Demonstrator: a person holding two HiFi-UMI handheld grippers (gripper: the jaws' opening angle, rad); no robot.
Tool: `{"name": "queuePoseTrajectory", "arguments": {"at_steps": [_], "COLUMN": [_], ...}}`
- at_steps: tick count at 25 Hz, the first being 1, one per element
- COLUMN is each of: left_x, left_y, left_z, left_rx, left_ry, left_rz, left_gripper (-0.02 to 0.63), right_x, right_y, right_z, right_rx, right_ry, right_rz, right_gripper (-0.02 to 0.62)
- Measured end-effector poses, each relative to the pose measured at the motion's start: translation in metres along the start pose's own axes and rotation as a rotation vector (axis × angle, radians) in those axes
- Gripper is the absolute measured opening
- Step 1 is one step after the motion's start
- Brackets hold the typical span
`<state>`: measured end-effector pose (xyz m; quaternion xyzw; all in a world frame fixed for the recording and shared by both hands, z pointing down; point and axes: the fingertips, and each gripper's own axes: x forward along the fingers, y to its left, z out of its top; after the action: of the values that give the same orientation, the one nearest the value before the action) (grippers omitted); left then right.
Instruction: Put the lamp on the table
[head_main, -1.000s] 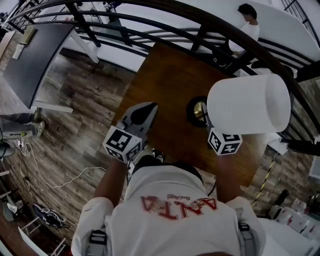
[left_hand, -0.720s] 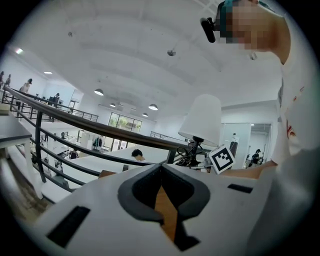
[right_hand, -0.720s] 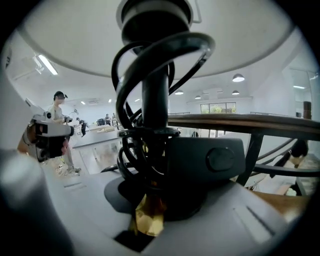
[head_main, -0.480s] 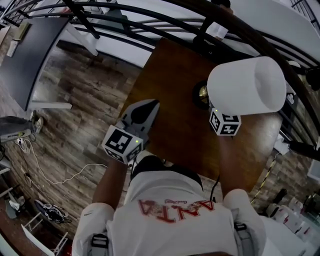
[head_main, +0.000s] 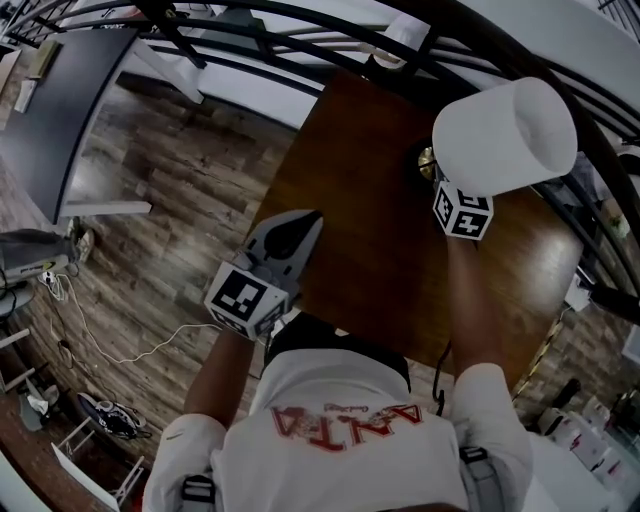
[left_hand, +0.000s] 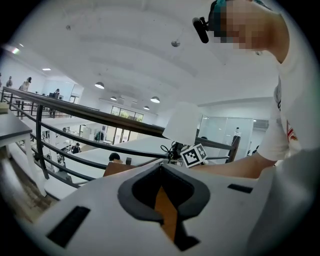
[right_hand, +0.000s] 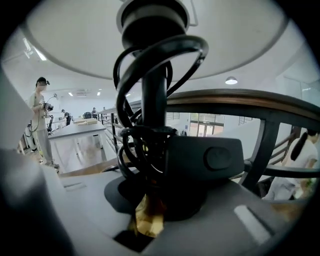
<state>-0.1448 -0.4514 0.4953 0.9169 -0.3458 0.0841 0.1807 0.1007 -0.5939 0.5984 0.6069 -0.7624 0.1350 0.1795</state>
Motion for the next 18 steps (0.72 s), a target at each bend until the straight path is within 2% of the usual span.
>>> {"name": "queuePoseTrajectory", "arguments": {"at_steps": [7,13,18], "left_x": [0.004,0.003,0.001], "left_y": [0.003,0.000,0.005], "left_z": [-0.009,-0.017,-0.014], "left_rx": [-0.017,-0.026,-0.018], "left_ry": [0.020,0.044,0.029], "left_rz": [-0.022,-0.047,-0.043], "left_gripper": [0.009,0.009,0.009], "right_x": [0.011,0.011,0.013], "right_y": [-0.003,-0.004,-0.005], "right_z": [-0.026,-0.037,-0.044], "right_rx": [-0.012,0.019,0.021], "right_ry": [0.014,0.022,0.033], "right_rz": [-0.018,-0.023,-0.029], "right_gripper": [0.074,0.074,0.074]}}
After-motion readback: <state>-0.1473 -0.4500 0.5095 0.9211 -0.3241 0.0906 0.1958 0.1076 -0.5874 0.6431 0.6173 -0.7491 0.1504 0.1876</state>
